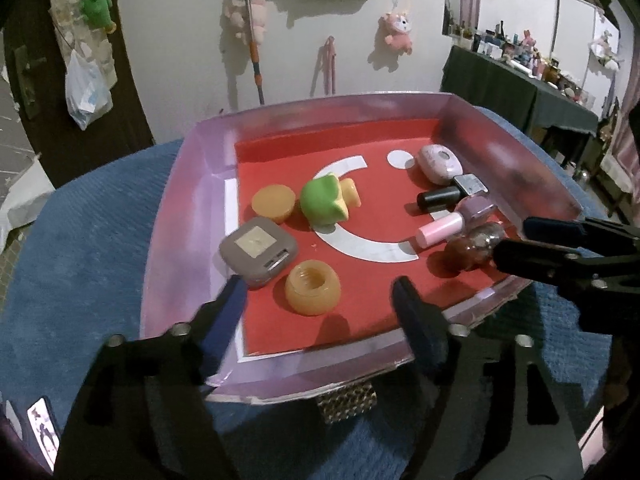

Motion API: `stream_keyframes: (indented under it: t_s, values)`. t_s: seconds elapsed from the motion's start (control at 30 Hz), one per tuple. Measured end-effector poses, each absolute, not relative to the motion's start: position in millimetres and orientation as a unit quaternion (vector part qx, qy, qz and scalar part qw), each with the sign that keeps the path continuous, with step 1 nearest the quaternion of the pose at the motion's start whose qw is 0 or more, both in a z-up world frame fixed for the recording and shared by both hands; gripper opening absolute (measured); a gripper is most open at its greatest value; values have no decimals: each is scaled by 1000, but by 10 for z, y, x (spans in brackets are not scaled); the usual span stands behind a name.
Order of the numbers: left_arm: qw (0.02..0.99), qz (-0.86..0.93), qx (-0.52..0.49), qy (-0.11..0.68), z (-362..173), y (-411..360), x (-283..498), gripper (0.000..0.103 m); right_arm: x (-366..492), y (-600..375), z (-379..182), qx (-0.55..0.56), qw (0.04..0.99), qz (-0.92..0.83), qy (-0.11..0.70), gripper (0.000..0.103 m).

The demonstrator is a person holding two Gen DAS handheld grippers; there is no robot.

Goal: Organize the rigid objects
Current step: 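Withdraw both open tools from the tray toward the cup and bead cube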

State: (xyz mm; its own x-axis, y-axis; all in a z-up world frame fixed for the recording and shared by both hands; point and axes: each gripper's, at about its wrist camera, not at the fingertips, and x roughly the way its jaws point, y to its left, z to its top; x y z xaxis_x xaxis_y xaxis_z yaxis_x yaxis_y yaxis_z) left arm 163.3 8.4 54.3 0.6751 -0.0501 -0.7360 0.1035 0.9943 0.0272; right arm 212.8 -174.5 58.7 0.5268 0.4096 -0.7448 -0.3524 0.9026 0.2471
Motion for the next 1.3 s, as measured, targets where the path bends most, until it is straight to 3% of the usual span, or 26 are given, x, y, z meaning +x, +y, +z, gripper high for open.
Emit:
stream_keyframes:
  t_s: [0.2, 0.33, 0.53, 1.3]
  values:
    - [921, -42, 15, 387, 663, 167, 1527, 82, 1935, -1823, 753, 50, 880, 234, 409, 80]
    - [926, -41, 12, 376, 720, 183, 1439, 98, 1820, -1839, 854, 58, 884, 247, 392, 90]
    - [931, -40, 8, 363, 796, 219, 1304, 98, 1655, -1861, 1005, 69, 892, 263, 361, 103]
    - [941, -46, -7, 336, 869, 254, 769, 103, 1111, -1829, 1114, 54, 914, 265, 302, 103]
